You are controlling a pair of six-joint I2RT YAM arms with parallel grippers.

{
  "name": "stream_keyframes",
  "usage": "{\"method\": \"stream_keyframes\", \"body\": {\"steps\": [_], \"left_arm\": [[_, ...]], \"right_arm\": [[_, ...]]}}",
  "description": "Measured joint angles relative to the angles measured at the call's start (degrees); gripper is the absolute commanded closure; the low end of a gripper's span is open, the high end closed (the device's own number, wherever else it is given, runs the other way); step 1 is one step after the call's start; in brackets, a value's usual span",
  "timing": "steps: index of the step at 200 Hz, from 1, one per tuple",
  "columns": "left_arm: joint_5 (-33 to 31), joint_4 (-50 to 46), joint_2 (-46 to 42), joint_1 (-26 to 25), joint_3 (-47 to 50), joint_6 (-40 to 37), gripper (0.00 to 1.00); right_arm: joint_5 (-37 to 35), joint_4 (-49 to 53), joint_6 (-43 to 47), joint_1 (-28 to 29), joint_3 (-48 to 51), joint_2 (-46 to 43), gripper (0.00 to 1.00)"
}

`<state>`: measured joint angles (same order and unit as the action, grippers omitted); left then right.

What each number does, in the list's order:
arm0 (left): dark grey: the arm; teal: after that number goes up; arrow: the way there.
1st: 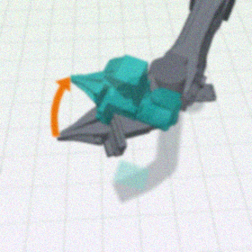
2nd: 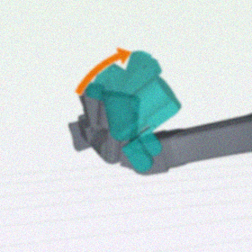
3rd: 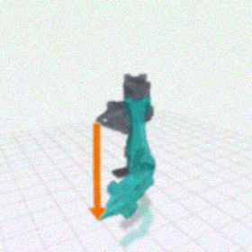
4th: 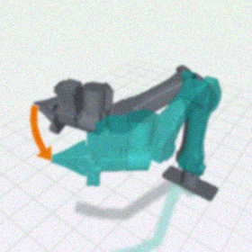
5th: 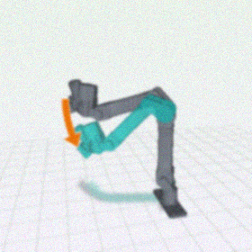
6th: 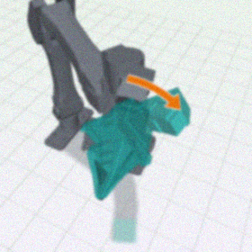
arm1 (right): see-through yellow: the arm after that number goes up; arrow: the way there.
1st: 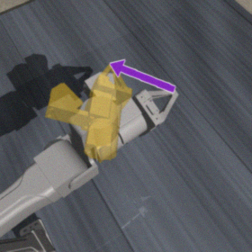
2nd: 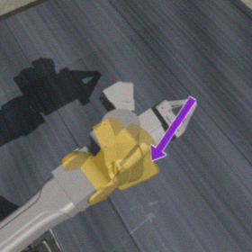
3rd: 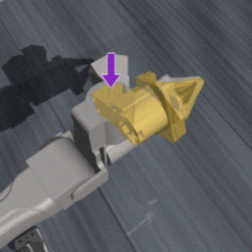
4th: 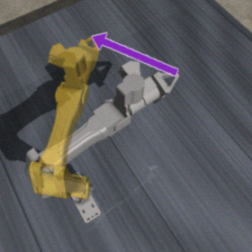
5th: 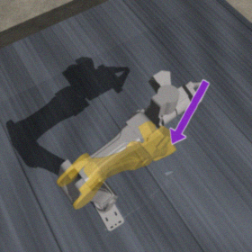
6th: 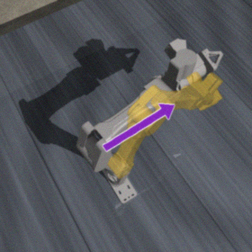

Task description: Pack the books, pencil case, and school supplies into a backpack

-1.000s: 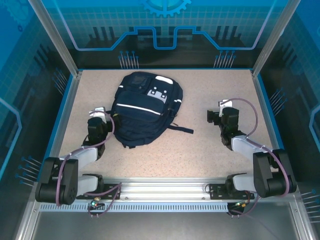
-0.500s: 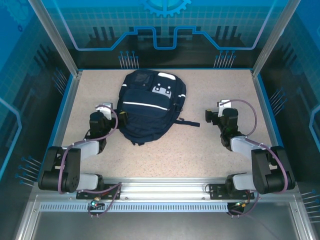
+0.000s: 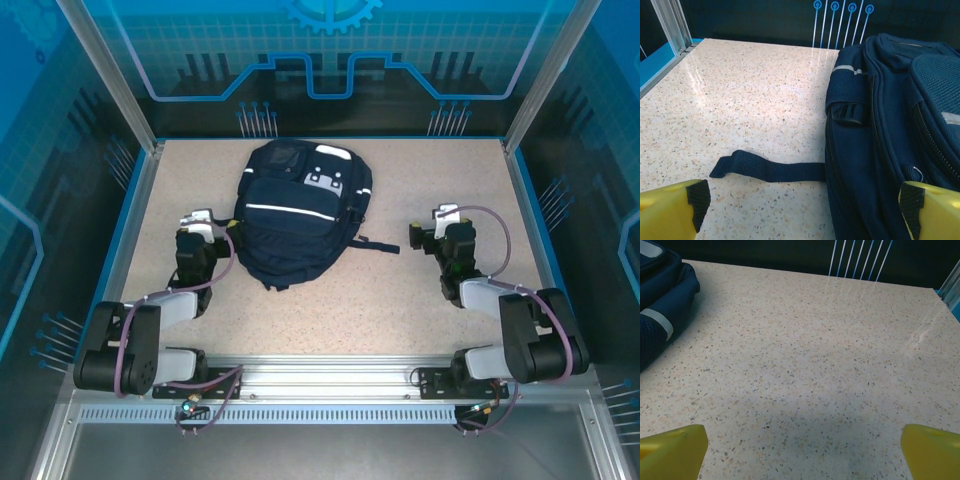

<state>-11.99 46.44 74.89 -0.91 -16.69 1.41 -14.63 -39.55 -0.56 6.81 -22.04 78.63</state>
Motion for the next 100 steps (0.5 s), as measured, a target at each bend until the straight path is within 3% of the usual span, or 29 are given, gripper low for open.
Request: {"method": "stream_keyframes", "body": {"steps": [24,75,100], "left_arm": [[0.9,1.7,1.1,0.0,0.0,-0.1,0.01],[2.6,18.6,14.4,0.0,3.5,-0.3,0.01],[2.5,20.7,15.0,0.0,3.6,-0.3,0.01]], "right_arm": [[0.2,-2.5,0.6,0.0,0.0,1.9,0.0],[0.9,-5.6,0.9,0.0,0.3,5.2,0.0],[1.5,-6.2,0.9,0.0,0.2,6.6,0.0]]}}
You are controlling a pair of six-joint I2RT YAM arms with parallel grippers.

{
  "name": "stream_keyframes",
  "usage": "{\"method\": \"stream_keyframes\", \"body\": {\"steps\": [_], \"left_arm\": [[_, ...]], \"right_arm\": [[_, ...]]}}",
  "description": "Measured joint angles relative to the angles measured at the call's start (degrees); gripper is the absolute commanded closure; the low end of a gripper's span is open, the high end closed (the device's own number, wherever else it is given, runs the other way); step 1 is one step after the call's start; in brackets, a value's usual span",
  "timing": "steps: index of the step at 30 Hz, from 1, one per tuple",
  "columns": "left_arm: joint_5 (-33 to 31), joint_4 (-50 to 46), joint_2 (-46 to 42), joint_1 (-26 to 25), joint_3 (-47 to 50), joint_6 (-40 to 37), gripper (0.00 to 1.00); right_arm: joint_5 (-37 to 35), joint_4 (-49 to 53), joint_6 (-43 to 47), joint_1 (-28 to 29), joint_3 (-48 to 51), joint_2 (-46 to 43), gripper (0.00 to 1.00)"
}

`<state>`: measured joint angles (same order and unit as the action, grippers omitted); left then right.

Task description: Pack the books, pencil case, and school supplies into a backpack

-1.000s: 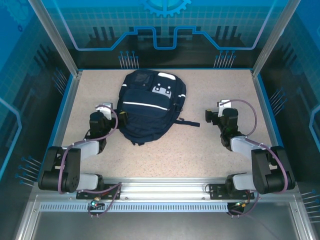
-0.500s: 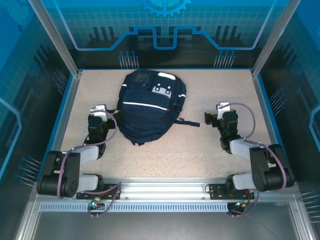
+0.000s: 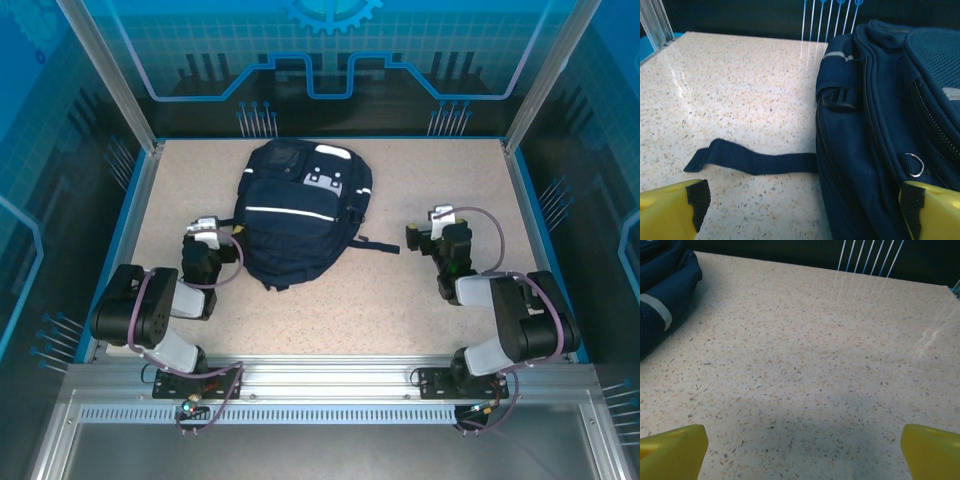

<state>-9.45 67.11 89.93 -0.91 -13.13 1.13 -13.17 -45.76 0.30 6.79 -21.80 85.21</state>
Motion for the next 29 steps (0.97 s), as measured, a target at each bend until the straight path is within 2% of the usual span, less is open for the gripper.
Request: {"method": "stream_keyframes", "body": {"steps": [11,29], "left_arm": [[-2.8,-9.6,-0.2,-0.1,-6.9,0.3,0.01],[-2.8,-11.5,-0.2,-0.4,-7.4,0.2,0.01]], "right_arm": [[3.1,1.2,-0.2,-1.6,-1.2,0.4,0.0],[3.4,1.4,-0.2,-1.6,-1.2,0.4,0.0]]}}
